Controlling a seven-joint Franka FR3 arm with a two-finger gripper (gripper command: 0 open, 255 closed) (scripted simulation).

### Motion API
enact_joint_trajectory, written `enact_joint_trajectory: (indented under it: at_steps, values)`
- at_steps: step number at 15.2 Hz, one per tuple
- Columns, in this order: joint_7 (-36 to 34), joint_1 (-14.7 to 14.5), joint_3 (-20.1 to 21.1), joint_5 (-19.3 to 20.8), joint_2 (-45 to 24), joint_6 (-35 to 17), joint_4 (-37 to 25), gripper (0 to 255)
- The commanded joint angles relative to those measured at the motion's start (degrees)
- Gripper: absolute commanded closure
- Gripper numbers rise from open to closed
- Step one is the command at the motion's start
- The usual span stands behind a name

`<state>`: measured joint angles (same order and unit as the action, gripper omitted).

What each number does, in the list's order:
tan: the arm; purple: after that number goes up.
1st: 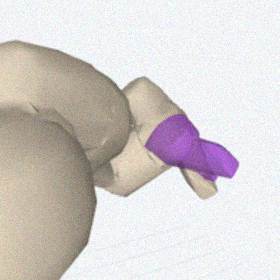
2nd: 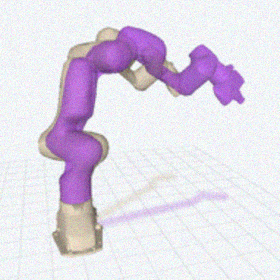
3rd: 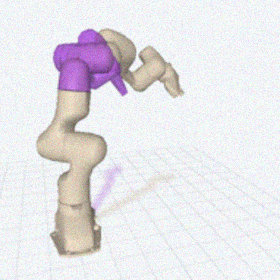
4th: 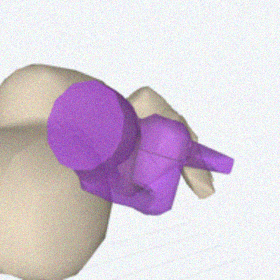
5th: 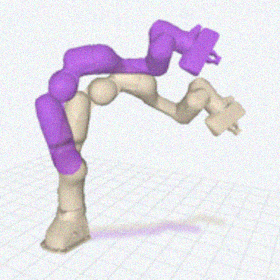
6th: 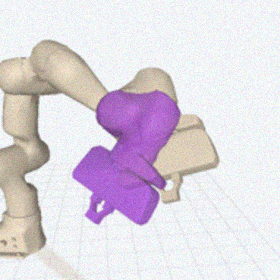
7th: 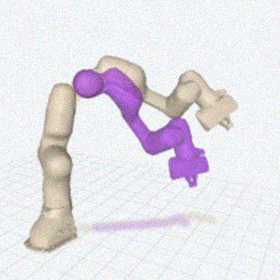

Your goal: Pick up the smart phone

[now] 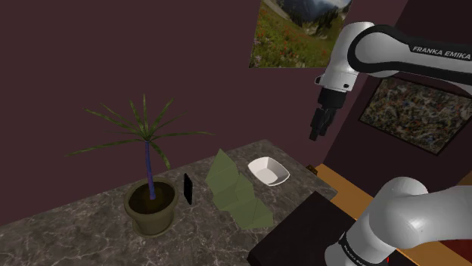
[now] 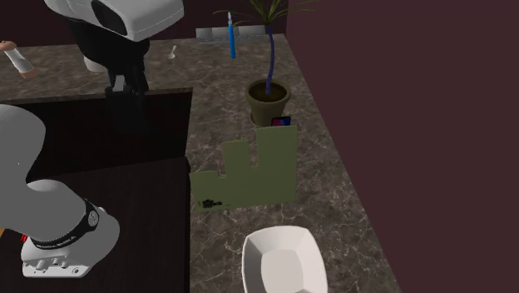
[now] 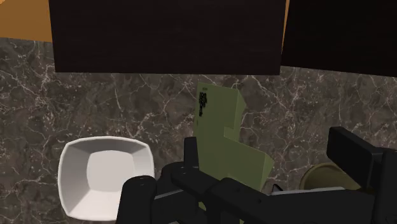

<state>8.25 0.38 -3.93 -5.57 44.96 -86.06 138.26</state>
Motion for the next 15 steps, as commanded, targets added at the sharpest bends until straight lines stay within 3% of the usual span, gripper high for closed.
enact_joint_trajectory:
  at_steps: [1,15]
  values:
    - [0.0,0.0,0.0,0.0,0.0,0.0,0.0,0]
    - [11.5,-7.6,4.7,2.8,-28.4,-20.3,-8.1,0]
